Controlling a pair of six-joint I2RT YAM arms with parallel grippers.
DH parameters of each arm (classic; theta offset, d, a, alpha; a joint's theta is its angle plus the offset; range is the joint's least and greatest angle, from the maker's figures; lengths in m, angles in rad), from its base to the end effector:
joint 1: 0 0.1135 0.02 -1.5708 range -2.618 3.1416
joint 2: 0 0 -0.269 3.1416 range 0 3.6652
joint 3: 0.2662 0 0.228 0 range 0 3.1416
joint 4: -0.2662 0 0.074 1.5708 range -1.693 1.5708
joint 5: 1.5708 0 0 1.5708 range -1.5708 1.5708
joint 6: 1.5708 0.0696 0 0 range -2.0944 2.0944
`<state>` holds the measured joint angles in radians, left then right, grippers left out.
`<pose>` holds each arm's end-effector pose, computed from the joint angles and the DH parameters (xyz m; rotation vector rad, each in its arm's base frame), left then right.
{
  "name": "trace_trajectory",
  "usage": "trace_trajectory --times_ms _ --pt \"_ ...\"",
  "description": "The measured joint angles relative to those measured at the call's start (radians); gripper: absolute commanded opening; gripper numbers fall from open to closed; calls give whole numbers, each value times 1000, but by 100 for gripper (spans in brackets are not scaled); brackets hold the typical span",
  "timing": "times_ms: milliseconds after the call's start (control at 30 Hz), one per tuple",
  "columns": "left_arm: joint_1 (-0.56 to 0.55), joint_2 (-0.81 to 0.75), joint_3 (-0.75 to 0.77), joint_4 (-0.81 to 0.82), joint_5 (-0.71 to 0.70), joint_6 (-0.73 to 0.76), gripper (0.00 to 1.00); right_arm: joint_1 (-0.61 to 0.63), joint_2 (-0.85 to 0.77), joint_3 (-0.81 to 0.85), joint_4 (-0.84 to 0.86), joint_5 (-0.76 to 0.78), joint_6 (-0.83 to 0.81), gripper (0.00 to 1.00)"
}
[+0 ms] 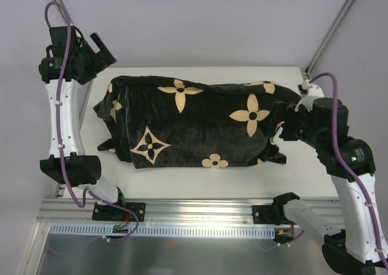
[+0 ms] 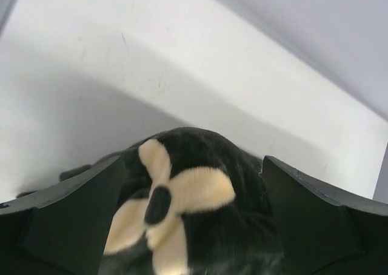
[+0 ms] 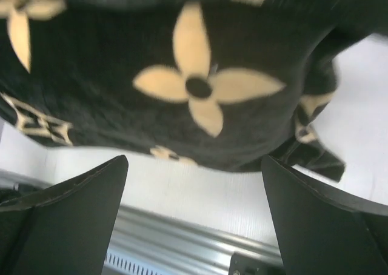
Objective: Remove the pillowcase from the pillow
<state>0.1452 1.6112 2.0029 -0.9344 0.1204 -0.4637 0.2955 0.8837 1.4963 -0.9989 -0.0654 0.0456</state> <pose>0.3315 0.0400 0.4478 -0.5677 2.0480 -0.3166 0.1209 0.0415 0.4430 -0.2880 1.9461 0.2880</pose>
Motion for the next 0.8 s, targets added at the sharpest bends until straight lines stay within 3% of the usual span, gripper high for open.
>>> trace_trajectory --times_ms 133,267,433,567,667,800 --pt "0 -66 39 2 -79 -2 99 92 41 -146 23 -31 29 96" --pt "0 -181 1 2 -114 -3 99 175 185 -191 101 -37 55 96" --pt "-1 -336 -193 5 -73 -2 97 179 475 -126 190 9 58 96" --pt "-17 -366 -349 -8 -26 6 97 158 705 -2 207 68 64 96" --pt "-45 -346 -423 -9 10 12 97 165 726 7 210 102 73 96" --pt "-93 -304 -449 -1 56 12 96 223 634 -3 215 140 75 96"
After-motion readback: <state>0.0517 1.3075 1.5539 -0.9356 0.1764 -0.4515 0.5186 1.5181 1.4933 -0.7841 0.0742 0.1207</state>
